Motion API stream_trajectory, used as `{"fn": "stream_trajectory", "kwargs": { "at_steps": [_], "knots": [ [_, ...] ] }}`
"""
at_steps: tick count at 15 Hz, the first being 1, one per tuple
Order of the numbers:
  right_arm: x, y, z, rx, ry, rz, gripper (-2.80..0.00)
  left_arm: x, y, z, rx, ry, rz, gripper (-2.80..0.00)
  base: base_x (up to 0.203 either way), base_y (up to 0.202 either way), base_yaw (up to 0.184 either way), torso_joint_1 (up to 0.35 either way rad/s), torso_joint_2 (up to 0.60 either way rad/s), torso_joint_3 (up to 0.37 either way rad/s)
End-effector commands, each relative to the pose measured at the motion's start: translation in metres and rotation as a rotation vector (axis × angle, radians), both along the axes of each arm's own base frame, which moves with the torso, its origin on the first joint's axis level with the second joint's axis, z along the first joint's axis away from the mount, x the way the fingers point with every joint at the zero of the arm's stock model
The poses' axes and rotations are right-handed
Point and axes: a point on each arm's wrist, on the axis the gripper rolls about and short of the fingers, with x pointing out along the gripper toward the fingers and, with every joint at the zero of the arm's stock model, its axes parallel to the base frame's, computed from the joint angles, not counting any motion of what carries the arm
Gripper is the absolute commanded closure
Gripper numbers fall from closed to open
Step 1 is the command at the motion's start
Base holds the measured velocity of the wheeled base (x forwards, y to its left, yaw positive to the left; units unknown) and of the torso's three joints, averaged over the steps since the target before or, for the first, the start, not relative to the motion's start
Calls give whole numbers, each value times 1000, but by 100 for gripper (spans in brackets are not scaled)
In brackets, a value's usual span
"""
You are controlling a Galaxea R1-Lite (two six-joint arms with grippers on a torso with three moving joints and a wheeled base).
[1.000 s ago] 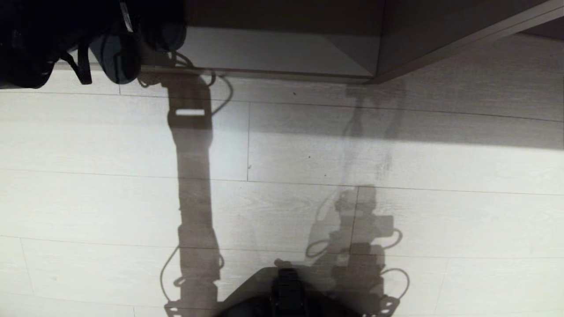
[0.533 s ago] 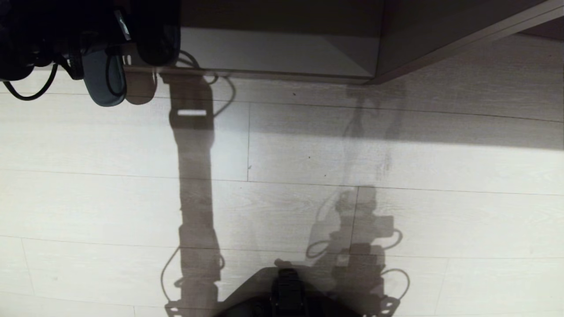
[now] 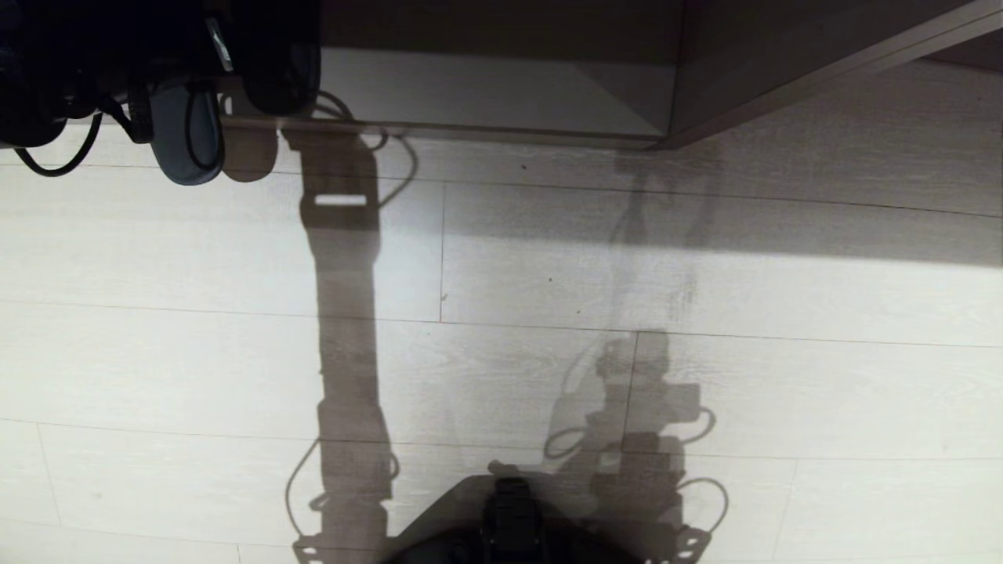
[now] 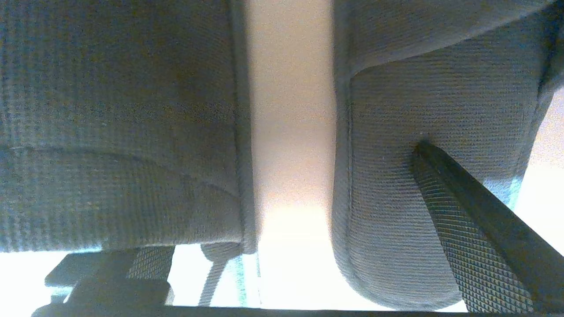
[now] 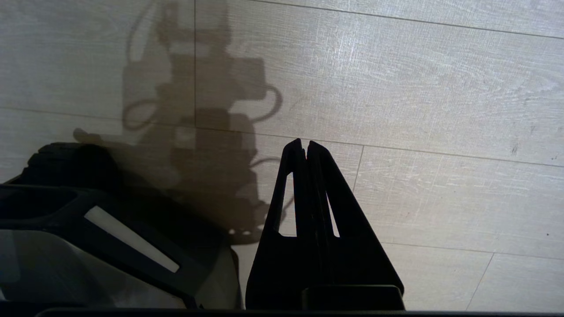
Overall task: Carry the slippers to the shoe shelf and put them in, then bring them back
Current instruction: Place the slippers into the shoe cabinet
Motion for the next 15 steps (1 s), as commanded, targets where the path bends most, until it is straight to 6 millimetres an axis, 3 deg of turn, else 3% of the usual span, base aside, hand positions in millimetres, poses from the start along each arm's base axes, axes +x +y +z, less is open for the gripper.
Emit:
{"fn": "stream_trajectory", "kwargs": {
  "at_steps": [1, 3, 8, 15],
  "knots": [
    [0, 0, 0, 0, 0, 1, 0, -2, 1, 3, 43, -13, 17, -280, 0, 0, 0, 0, 0, 0],
    [0, 0, 0, 0, 0, 1, 0, -6, 4, 6, 102, -17, 53, -280, 0, 0, 0, 0, 0, 0],
    [0, 0, 0, 0, 1, 0, 0, -2, 8, -10, 89, 138, 240, -280, 0, 0, 0, 0, 0, 0],
    [0, 0, 0, 0, 0, 1, 0, 10, 8, -23, 119, 184, 283, -280, 0, 0, 0, 0, 0, 0]
  ]
}}
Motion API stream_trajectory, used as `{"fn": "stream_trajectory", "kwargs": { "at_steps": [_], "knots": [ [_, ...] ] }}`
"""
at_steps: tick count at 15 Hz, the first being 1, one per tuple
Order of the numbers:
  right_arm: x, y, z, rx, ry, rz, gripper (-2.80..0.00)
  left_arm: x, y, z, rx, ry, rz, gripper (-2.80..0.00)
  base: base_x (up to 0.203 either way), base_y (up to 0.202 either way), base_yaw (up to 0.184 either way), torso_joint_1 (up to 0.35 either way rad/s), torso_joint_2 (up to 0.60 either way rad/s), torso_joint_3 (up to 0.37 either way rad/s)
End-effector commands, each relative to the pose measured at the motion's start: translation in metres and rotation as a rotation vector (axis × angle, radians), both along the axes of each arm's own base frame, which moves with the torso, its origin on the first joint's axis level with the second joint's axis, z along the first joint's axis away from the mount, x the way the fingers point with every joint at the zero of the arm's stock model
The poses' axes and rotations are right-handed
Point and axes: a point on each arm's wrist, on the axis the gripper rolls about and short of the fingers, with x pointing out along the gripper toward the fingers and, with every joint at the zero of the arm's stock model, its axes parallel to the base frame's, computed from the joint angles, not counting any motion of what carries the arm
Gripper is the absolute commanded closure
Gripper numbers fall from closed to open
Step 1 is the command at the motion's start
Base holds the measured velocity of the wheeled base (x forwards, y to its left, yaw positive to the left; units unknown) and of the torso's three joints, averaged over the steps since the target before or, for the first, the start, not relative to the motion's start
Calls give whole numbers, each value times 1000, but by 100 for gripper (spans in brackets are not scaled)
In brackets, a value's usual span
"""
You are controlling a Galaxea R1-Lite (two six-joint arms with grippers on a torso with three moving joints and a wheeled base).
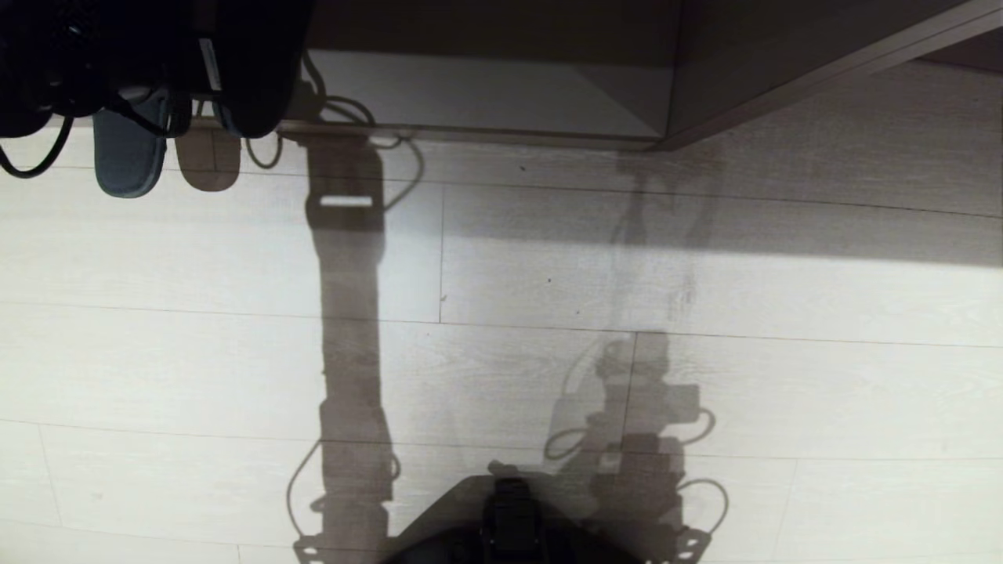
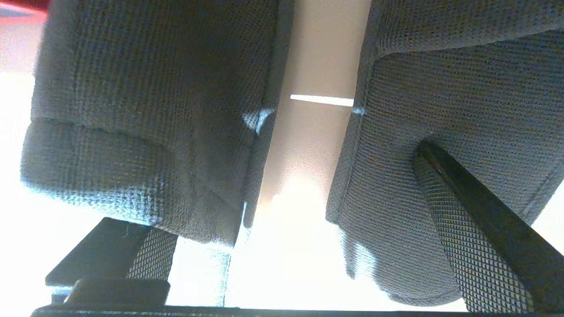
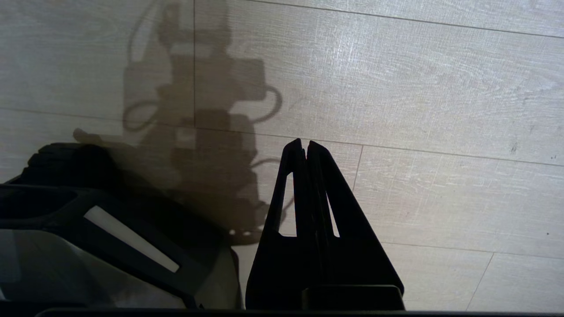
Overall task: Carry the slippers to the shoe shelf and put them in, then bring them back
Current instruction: Place the slippers into the shoe cabinet
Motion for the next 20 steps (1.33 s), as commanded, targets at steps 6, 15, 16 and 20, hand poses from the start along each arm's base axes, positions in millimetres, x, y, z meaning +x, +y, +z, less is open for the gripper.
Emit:
{"fn": "stream_trajectory", "kwargs": {
  "at_steps": [6, 15, 16, 20],
  "knots": [
    [0, 0, 0, -1, 1, 1, 0, 26, 12, -8, 84, -107, 153, -280, 0, 0, 0, 0, 0, 0],
    [0, 0, 0, -1, 1, 1, 0, 18, 18, 3, 53, -162, 195, -280, 0, 0, 0, 0, 0, 0],
    [0, 0, 0, -1, 1, 1, 0, 14, 16, 6, 42, -170, 198, -280, 0, 0, 0, 0, 0, 0],
    [0, 0, 0, -1, 0, 0, 0, 1, 12, 19, 17, -220, 184, -280, 0, 0, 0, 0, 0, 0]
  ]
}}
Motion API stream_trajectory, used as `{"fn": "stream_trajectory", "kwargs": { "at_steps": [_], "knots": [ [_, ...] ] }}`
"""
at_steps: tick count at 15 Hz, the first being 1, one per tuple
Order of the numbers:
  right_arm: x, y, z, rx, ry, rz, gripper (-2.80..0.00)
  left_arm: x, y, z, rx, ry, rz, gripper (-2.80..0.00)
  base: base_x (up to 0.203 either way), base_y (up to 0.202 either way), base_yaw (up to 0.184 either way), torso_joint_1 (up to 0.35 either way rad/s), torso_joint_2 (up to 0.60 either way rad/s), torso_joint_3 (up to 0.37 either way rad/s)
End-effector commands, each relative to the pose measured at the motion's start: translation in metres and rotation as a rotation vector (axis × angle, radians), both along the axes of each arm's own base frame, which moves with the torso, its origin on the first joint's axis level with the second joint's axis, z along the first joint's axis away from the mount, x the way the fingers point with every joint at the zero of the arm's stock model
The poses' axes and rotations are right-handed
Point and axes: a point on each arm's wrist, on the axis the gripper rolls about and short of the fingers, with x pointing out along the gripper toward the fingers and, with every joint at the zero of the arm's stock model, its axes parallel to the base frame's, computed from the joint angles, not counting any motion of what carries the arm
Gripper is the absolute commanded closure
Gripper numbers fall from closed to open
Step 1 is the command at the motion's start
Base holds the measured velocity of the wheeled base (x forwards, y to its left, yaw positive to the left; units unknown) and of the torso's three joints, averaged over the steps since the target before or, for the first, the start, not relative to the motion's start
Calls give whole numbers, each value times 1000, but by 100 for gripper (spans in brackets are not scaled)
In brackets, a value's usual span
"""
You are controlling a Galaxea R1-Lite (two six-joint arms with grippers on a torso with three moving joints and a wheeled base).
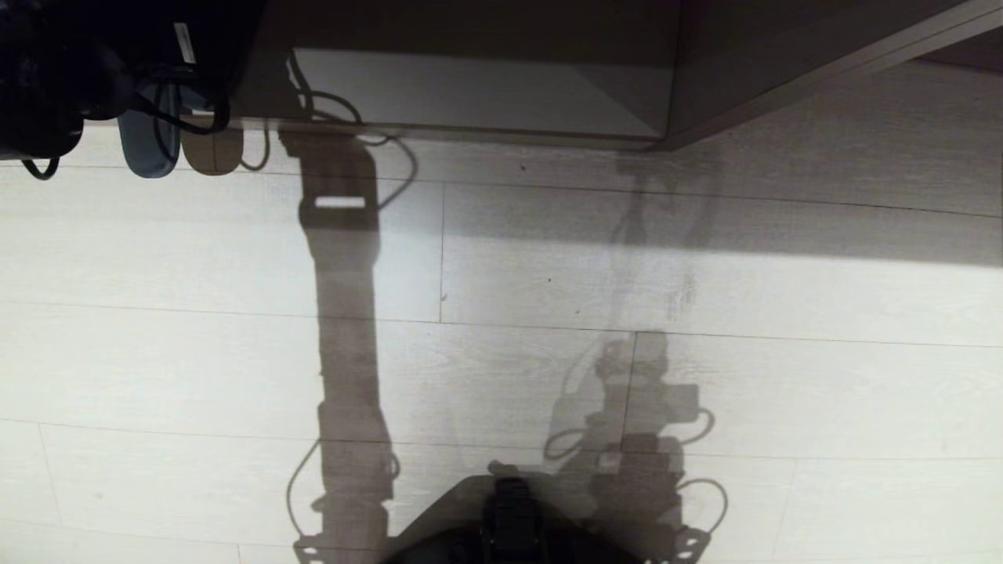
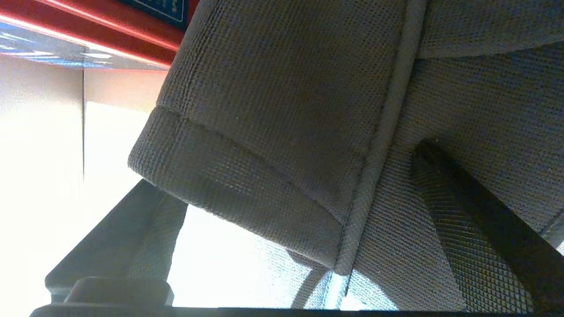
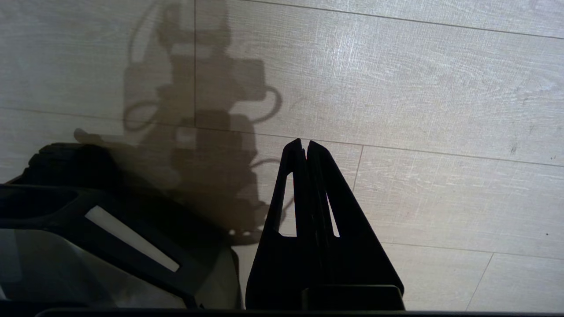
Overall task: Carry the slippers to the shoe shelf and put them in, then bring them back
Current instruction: Place the slippers into the shoe cabinet
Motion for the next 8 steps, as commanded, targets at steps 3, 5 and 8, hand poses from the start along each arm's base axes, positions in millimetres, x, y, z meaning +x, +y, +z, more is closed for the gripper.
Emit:
{"fn": "stream_trajectory", "kwargs": {
  "at_steps": [3, 5, 8],
  "knots": [
    [0, 0, 0, 0, 2, -1, 0, -10, -1, 9, -36, -44, -9, -280, 0, 0, 0, 0, 0, 0],
    [0, 0, 0, 0, 2, 0, 0, -13, 0, 12, -64, -62, -17, -280, 0, 0, 0, 0, 0, 0],
    [0, 0, 0, 0, 0, 1, 0, -20, 0, 19, -66, -89, -18, -280, 0, 0, 0, 0, 0, 0]
  ]
}}
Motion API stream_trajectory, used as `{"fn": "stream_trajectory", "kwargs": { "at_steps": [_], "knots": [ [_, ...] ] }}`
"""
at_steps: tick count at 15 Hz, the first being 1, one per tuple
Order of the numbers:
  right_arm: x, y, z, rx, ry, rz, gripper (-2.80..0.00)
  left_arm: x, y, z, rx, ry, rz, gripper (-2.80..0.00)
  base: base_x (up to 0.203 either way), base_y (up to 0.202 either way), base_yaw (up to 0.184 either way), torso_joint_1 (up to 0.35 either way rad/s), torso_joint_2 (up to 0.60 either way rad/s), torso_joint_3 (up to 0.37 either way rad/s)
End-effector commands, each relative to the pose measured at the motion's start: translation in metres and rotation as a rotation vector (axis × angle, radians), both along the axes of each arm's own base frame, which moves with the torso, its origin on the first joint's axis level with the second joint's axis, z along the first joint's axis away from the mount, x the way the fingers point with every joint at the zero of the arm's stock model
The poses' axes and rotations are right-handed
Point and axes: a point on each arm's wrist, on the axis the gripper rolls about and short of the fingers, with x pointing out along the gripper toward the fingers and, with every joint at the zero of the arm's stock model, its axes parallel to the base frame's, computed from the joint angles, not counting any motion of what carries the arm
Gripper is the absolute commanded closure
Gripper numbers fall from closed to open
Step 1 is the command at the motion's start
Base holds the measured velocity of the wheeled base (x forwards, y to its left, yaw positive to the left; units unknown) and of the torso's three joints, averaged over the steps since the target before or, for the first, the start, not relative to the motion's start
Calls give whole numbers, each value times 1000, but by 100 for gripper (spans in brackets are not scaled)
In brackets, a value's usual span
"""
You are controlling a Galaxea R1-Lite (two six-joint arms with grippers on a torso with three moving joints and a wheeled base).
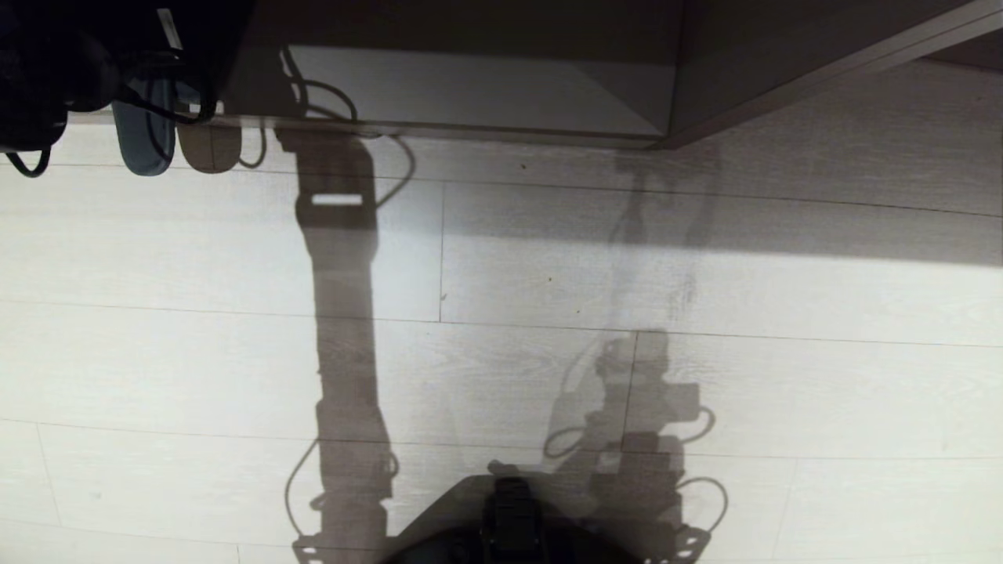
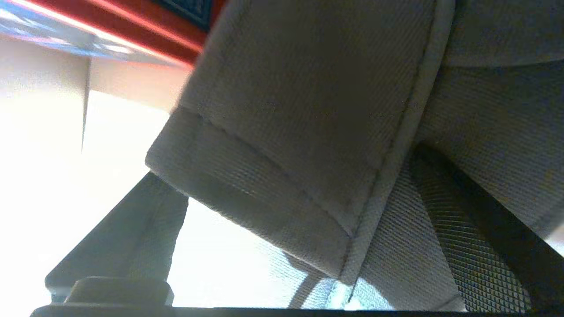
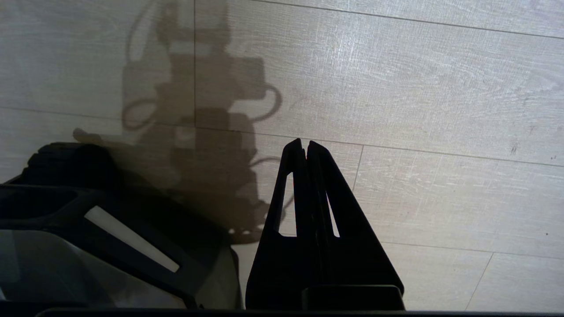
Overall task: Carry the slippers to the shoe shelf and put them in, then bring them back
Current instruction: Place the slippers into the shoe cabinet
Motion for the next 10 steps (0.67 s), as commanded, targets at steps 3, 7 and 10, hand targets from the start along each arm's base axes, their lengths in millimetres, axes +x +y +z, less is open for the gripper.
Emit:
{"fn": "stream_trajectory", "kwargs": {
  "at_steps": [3, 7, 10],
  "knots": [
    [0, 0, 0, 0, 0, 0, 0, -14, 0, 11, -9, -33, -3, -280, 0, 0, 0, 0, 0, 0],
    [0, 0, 0, 0, 1, 0, 0, -19, -10, 6, -29, -7, -35, -280, 0, 0, 0, 0, 0, 0],
    [0, 0, 0, 0, 2, 1, 0, -19, -18, -2, -92, 42, -55, -280, 0, 0, 0, 0, 0, 0]
  ]
}}
